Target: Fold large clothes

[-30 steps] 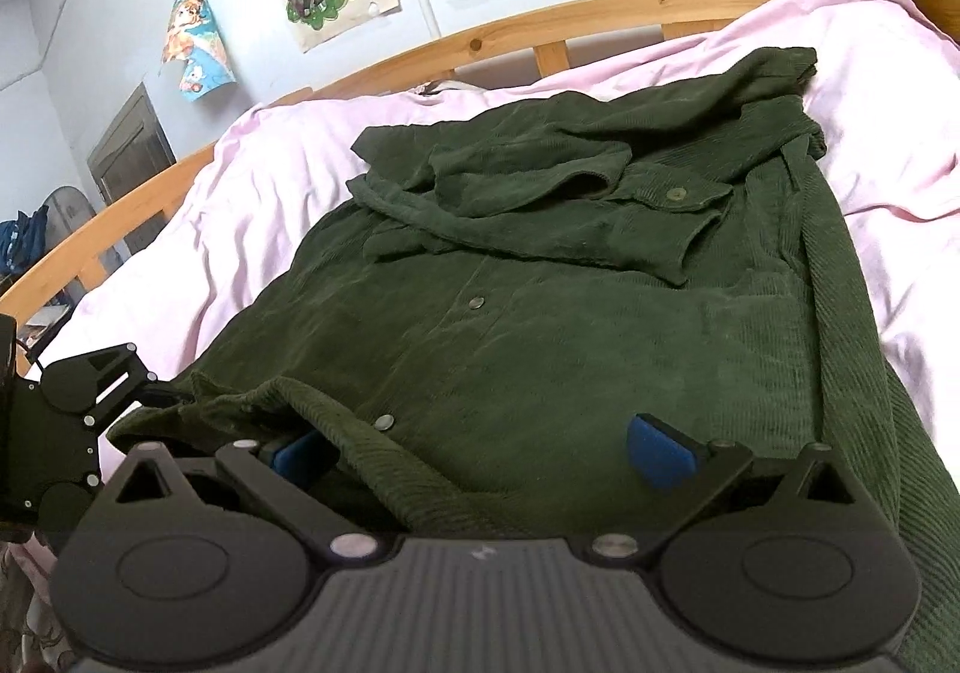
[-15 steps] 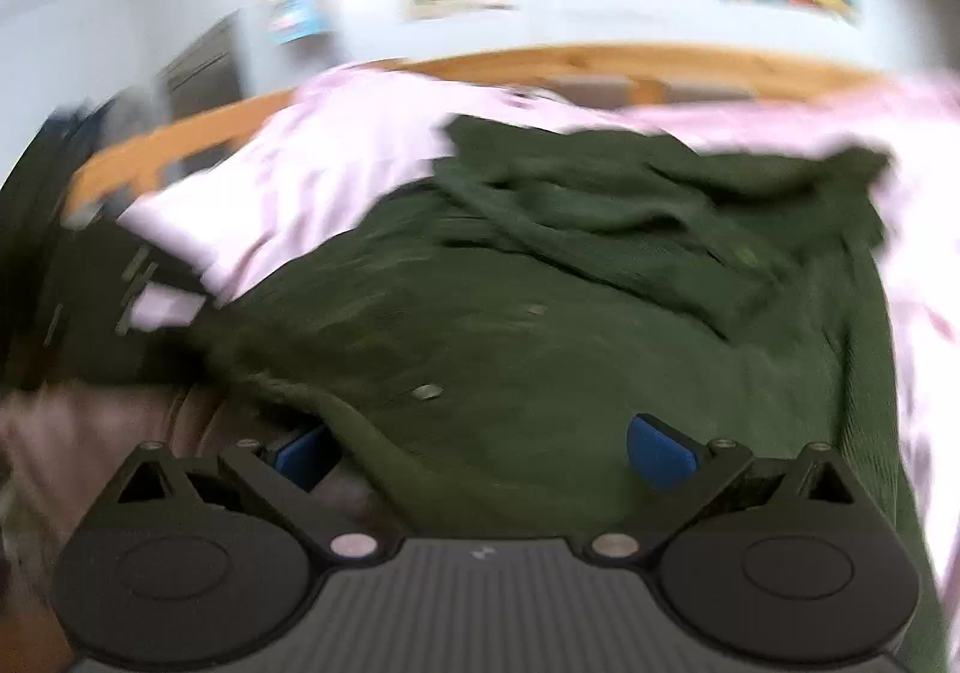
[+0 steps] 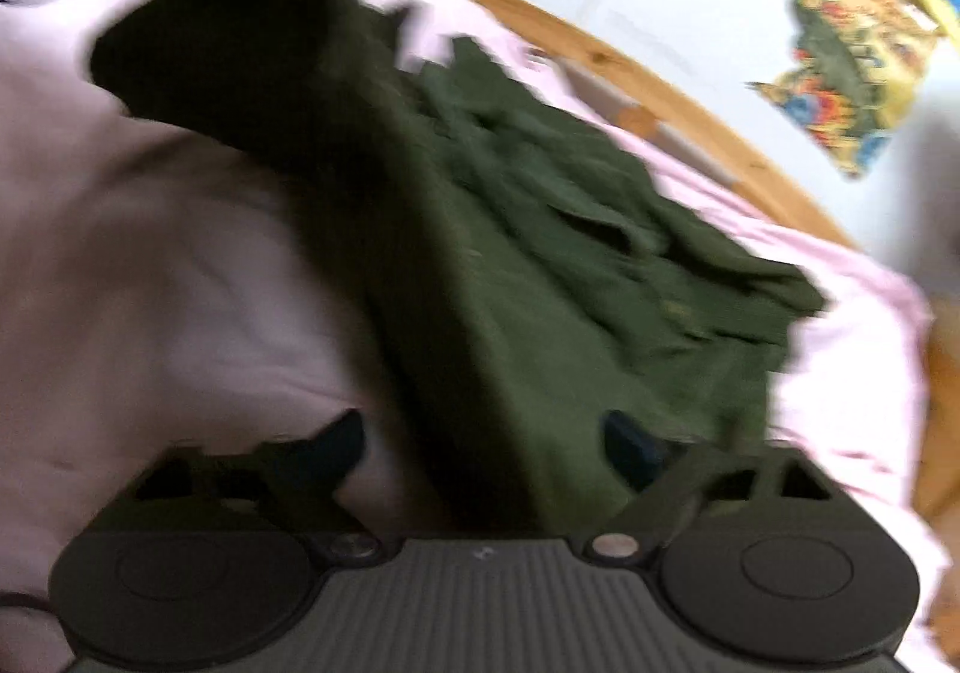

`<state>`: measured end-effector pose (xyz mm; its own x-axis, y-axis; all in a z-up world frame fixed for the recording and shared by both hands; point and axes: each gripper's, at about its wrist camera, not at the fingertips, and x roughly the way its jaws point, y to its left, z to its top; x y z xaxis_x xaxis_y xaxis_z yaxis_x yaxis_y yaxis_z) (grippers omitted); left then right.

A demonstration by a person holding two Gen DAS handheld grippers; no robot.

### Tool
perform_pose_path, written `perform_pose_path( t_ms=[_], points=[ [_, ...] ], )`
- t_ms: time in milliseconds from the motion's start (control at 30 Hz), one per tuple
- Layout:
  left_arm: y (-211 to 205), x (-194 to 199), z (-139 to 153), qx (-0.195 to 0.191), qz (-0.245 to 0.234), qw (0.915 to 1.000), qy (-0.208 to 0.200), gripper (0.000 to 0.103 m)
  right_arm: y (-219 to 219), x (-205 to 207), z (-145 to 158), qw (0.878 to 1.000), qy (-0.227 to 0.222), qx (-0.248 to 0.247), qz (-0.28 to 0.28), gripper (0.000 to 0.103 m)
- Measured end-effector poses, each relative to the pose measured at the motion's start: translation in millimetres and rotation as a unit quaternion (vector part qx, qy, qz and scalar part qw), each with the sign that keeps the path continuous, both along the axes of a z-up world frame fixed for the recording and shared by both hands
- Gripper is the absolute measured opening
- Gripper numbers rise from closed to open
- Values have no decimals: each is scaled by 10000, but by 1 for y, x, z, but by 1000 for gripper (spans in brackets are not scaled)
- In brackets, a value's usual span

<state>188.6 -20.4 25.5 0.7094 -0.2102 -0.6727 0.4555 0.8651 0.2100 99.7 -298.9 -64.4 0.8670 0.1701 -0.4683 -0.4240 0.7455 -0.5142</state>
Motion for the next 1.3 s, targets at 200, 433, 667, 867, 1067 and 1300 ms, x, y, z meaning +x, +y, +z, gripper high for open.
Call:
perform_pose_path(
  t_ms=[200, 433, 667, 867, 1067, 1300],
  points=[
    [6, -20, -20, 402, 163, 9990, -130, 22, -26, 8, 17, 9973, -56, 625, -373, 56],
    [22, -52, -81, 1609, 291, 9865, -131, 29, -23, -7, -3, 9982, -71, -554, -224, 64],
    [28, -69, -89, 2395, -103, 9682, -715, 43, -45, -5, -16, 9895, 45, -1425, -218, 57],
    [27, -77, -77, 2021, -116, 9759, -814, 6, -52, -22, 8, 9959, -274, -848, -127, 17],
    [36, -100, -42, 1708, 139, 9781, -1179, 5, -59, -49, 45, 9980, -464, -351, -249, 13],
    [46, -162, 16, 1405, -63, 9865, -836, 5, -72, -114, 97, 9995, -317, -68, 22, 13]
  ],
)
